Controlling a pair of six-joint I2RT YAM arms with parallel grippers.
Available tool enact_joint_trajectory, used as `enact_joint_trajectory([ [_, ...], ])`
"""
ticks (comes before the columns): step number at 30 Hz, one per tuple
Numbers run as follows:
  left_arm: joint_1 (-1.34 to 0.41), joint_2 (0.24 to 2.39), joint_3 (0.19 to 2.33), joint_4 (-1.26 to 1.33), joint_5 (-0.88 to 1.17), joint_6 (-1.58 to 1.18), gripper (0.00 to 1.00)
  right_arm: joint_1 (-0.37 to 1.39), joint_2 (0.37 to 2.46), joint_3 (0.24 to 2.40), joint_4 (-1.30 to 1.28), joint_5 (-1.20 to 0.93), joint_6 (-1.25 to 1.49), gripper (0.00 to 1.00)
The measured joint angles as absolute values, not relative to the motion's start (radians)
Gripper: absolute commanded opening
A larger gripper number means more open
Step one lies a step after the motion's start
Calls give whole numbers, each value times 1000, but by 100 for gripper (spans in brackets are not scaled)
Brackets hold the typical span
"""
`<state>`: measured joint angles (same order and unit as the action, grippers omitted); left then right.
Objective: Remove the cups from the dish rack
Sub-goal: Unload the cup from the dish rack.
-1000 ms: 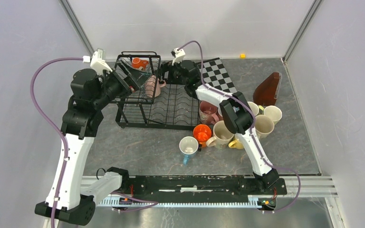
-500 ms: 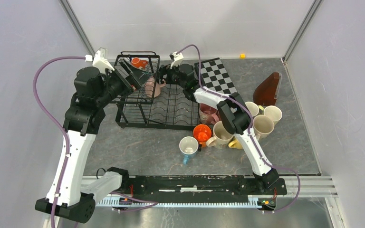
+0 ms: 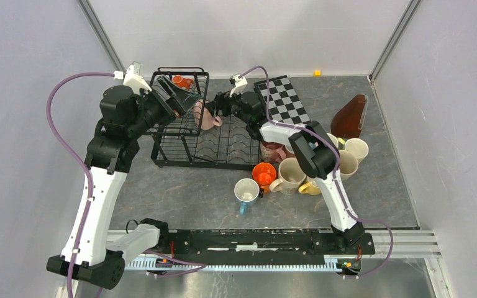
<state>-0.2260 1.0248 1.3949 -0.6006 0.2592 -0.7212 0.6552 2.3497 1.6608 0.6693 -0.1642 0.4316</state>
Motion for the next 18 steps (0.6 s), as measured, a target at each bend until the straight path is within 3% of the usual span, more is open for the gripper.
enact_joint_trajectory([
  [18,-227,1037,1394,-597,260,-721,100,659,2229,1604,570,-201,403,89],
])
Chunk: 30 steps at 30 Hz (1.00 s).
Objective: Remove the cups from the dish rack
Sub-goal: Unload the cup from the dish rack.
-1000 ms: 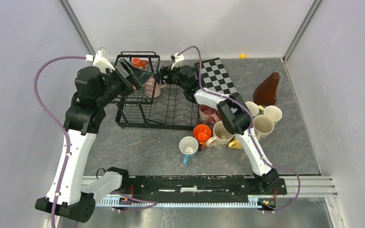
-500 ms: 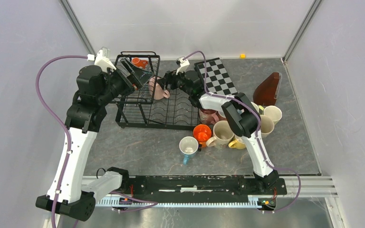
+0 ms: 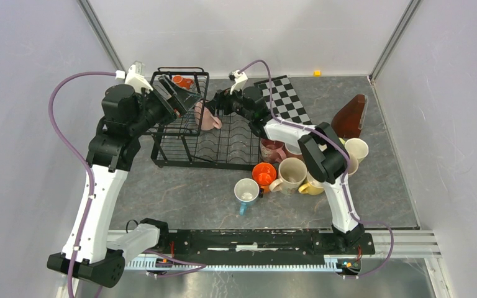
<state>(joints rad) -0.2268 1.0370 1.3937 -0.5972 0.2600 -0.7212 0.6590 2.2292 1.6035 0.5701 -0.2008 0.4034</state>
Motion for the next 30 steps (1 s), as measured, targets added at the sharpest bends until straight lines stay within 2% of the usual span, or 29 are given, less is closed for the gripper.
enact_joint_trajectory([
  [13,-236,1041,1393,-597,264,-721,100,659,2119,1430,511,-255,261,83],
  [20,-238,1041,1393,-597,264,-721,100,669,2129,1444,445,-254,165,79],
  [30,-238,1041,1393,-596,264,-721,100,688,2243,1583,370,-251,75,75],
])
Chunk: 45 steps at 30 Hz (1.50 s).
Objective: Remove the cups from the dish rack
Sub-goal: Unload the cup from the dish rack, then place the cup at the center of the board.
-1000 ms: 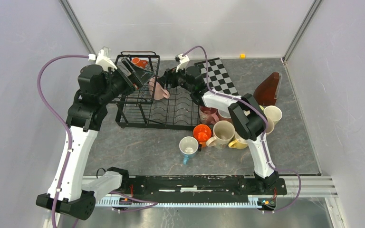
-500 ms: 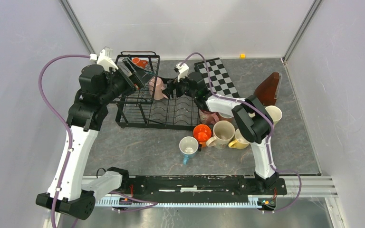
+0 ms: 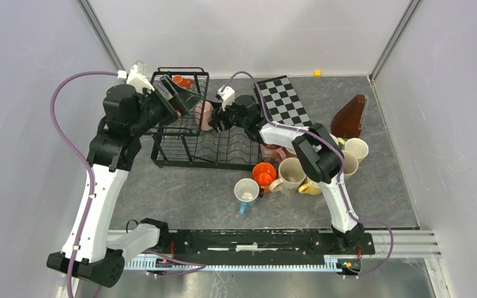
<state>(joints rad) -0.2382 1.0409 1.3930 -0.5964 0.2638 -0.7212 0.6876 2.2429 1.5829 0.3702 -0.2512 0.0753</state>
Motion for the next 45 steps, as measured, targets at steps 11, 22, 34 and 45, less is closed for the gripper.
enact_joint_trajectory([
  [11,-238,1046,1393,-596,263,-721,100,688,2309,1612,347,-249,48,53],
  [22,-238,1049,1384,-595,263,-722,100,692,2310,1628,344,-242,20,0],
  [34,-238,1049,1361,-577,263,-722,100,692,2140,1409,346,-169,24,0],
  [45,-249,1049,1360,-568,268,-724,100,670,1986,1324,243,-99,109,0],
])
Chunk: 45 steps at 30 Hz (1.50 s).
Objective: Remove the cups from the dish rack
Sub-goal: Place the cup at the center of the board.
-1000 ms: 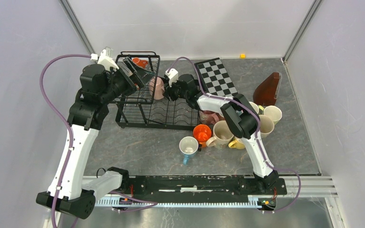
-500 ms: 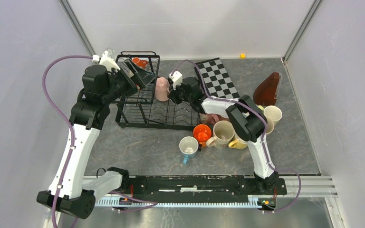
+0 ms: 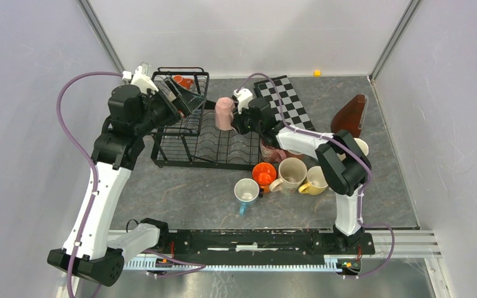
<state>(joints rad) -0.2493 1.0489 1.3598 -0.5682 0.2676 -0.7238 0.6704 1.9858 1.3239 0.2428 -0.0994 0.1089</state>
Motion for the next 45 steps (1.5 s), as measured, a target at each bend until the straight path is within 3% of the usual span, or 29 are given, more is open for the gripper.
enact_joint_trajectory([
  [16,-323,1052,1266,-380,351,-909,100,641,1619,1179,120,-7,289,0],
  [30,-454,1053,1129,-190,261,-1117,100,641,1235,1048,74,-52,450,0],
  [45,-487,1078,1058,106,311,-1267,93,641,1140,992,171,-192,637,0],
])
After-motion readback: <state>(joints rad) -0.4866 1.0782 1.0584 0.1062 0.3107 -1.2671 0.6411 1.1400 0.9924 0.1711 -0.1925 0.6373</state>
